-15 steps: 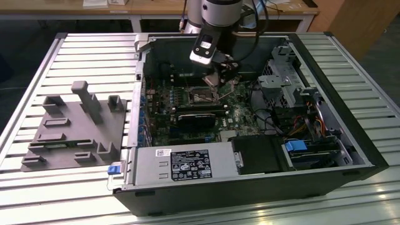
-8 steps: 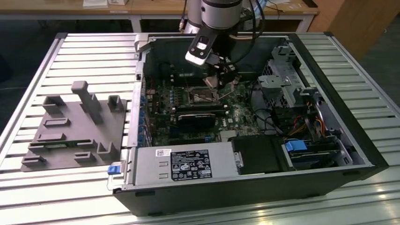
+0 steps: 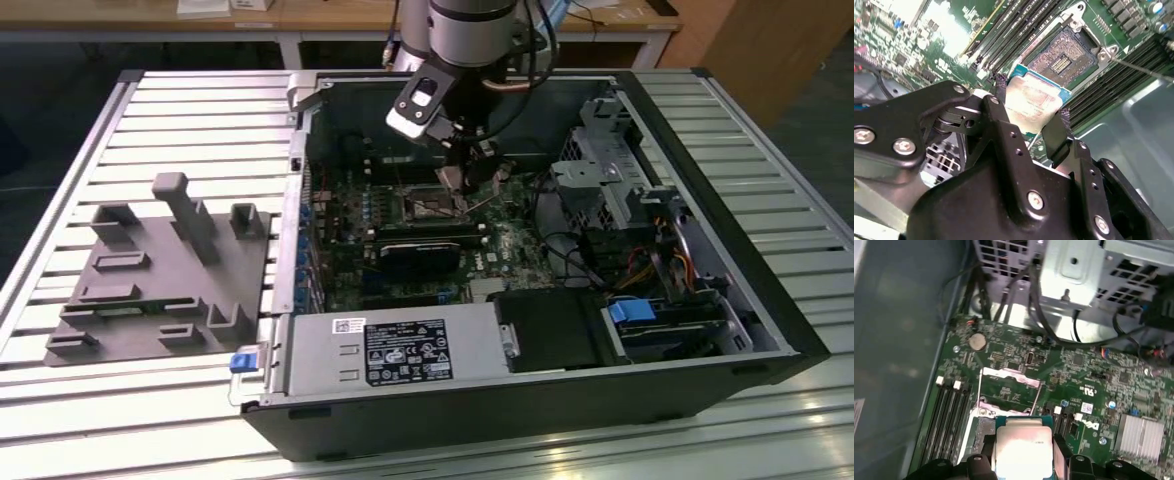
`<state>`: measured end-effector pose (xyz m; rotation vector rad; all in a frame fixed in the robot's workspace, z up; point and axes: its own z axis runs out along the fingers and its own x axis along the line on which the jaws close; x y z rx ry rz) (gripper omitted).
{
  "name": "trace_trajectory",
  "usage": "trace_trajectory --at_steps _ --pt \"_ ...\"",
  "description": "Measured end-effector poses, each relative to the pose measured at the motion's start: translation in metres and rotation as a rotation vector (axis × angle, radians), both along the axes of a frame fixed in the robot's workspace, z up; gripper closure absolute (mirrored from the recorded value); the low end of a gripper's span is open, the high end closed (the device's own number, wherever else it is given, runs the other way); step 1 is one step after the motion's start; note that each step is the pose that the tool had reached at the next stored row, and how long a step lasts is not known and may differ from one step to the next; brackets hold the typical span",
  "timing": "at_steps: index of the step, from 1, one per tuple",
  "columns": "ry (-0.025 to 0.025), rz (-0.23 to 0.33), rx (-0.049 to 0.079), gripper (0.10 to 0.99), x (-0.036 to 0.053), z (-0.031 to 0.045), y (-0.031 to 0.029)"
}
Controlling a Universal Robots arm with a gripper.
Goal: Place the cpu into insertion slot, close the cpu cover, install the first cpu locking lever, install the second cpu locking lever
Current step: 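Place the cpu into insertion slot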
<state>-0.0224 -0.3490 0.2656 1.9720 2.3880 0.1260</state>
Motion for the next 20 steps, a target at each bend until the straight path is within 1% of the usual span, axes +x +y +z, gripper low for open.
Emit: trace_trajectory --at_steps 10,12,15,20 --pt "0.0001 -0.177 0.000 0.549 -0.0002 -0.0056 0.0000" --pt "0.0001 -0.189 0.000 0.549 -0.0016 -0.0067 0.0006" --pt "0.0000 -0.191 0.000 0.549 -0.0042 -0.0092 0.0024" --pt "-0.0003 -0.170 0.000 0.549 -0.0081 -0.0140 0.0046"
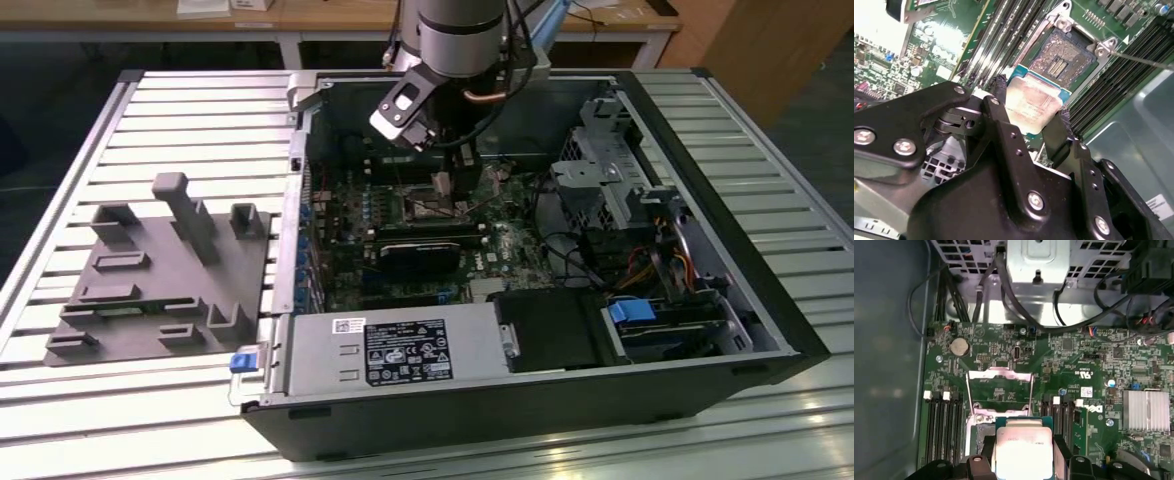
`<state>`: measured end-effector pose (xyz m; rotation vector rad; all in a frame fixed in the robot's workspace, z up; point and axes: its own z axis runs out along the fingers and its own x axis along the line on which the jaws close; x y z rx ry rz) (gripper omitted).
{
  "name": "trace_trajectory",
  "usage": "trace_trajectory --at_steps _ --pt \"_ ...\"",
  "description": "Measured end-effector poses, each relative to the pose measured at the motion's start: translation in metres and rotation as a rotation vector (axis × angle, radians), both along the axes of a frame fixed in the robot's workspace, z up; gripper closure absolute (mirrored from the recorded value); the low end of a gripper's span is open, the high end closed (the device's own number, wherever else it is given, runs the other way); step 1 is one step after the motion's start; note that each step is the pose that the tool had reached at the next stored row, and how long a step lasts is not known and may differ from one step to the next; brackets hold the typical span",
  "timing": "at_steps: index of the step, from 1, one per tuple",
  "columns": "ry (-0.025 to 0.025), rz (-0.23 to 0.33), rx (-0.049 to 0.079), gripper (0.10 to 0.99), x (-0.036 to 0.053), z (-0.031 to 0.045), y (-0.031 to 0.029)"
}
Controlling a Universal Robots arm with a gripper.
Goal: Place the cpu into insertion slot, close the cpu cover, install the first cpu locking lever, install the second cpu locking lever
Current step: 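Place the cpu into insertion slot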
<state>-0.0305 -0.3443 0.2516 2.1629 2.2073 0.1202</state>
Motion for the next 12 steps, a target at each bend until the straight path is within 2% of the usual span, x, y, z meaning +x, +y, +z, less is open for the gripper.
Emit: trace_trajectory --at_steps 7,12 --pt "-0.0002 0.013 0.000 0.549 -0.0065 -0.0089 0.0054" --pt "-0.0001 0.014 0.000 0.549 -0.0104 -0.0150 0.0121"
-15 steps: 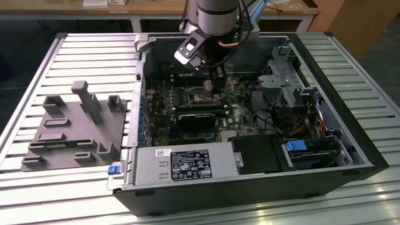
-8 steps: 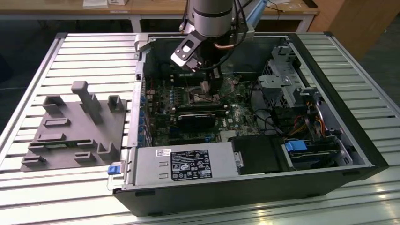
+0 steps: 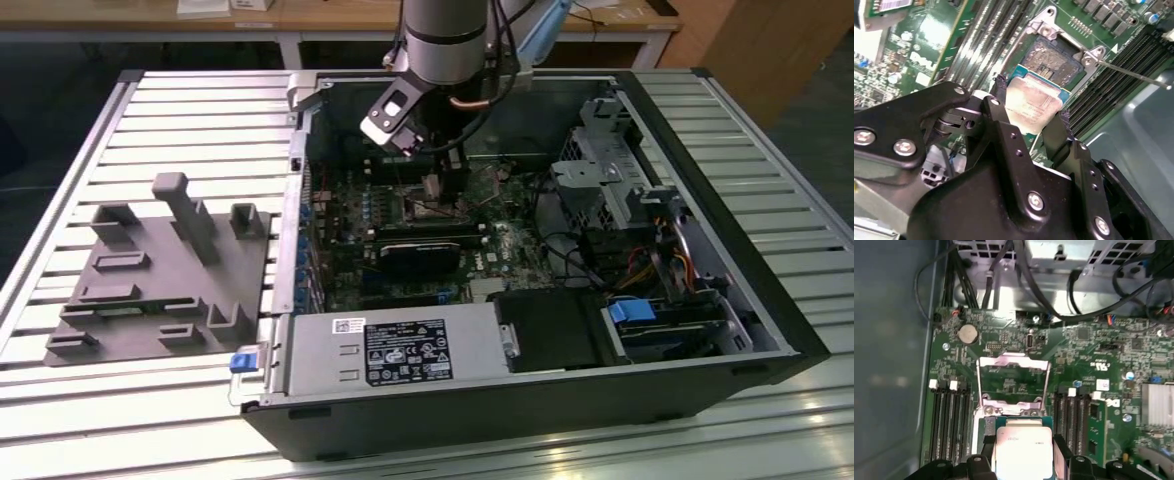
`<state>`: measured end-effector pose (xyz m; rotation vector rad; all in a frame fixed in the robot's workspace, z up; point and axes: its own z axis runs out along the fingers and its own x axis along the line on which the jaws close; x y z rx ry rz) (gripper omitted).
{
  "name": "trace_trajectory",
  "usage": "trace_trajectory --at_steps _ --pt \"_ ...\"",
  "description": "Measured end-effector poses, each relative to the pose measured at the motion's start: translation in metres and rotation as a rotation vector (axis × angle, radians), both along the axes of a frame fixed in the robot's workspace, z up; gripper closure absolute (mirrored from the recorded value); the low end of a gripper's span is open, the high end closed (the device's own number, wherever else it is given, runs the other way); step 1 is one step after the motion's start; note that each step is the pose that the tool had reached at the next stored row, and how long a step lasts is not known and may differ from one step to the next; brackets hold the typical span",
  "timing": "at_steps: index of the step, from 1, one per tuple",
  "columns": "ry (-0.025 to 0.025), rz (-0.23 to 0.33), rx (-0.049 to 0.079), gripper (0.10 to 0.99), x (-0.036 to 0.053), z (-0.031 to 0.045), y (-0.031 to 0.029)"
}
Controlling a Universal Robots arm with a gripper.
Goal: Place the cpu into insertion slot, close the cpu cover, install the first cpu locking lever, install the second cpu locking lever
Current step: 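Place the cpu into insertion slot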
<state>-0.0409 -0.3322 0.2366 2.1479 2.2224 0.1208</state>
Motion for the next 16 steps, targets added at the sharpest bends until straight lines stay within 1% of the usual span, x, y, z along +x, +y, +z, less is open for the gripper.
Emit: trace_trajectory --at_steps 6,11,16 --pt "-0.0001 0.001 0.000 0.549 -0.0034 -0.0102 0.0059" --pt "0.0000 0.001 0.000 0.549 -0.0057 -0.0188 0.0072" --pt "0.0000 0.001 0.000 0.549 -0.0082 -0.0250 0.0080"
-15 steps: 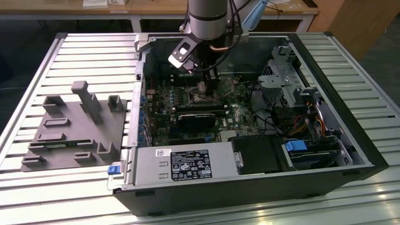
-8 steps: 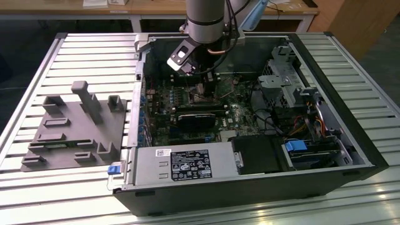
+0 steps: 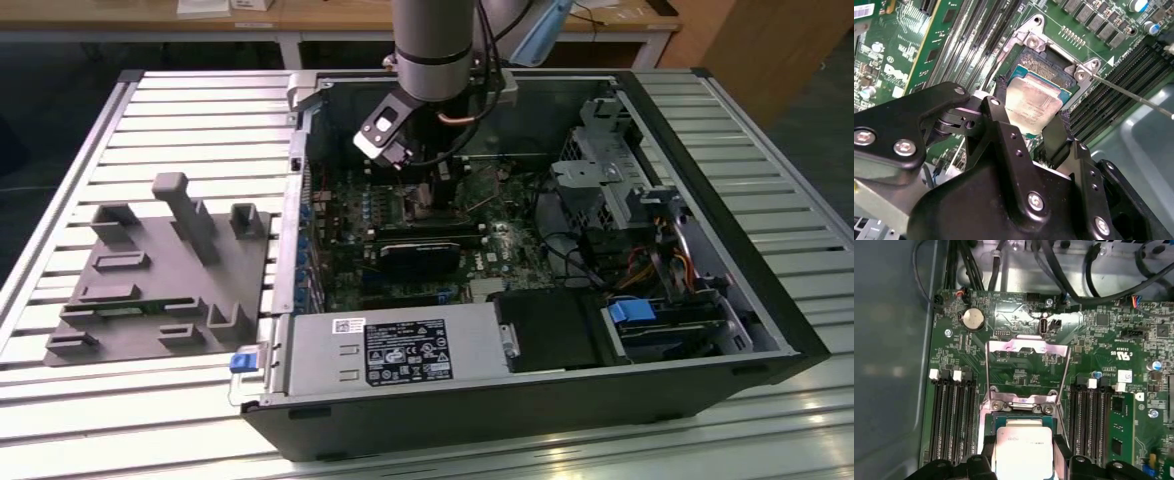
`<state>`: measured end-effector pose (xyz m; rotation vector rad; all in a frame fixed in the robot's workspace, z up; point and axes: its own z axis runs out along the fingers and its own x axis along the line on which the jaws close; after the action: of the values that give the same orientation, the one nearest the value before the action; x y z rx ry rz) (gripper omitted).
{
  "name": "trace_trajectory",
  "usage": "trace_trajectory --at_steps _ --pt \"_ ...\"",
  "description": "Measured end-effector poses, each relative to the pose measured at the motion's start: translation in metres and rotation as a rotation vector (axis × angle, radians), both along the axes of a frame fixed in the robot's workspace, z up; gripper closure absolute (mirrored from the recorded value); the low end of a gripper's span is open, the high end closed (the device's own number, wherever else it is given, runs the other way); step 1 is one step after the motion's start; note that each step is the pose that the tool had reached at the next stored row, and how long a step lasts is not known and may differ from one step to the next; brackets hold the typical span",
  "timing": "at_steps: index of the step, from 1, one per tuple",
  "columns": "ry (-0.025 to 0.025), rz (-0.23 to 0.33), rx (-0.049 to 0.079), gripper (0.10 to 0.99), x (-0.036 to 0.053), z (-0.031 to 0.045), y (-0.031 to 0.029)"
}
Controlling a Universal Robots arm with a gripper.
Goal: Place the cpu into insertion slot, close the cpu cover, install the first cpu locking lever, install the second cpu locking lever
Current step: 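Place the cpu into insertion slot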
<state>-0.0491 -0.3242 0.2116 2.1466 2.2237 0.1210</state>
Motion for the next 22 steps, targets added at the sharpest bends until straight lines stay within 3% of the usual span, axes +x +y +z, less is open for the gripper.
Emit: trace_trajectory --at_steps 11,22 --pt "0.0001 -0.018 0.000 0.549 -0.0036 -0.0140 0.0008" --pt "0.0001 -0.024 0.000 0.549 -0.0048 -0.0169 0.0018"
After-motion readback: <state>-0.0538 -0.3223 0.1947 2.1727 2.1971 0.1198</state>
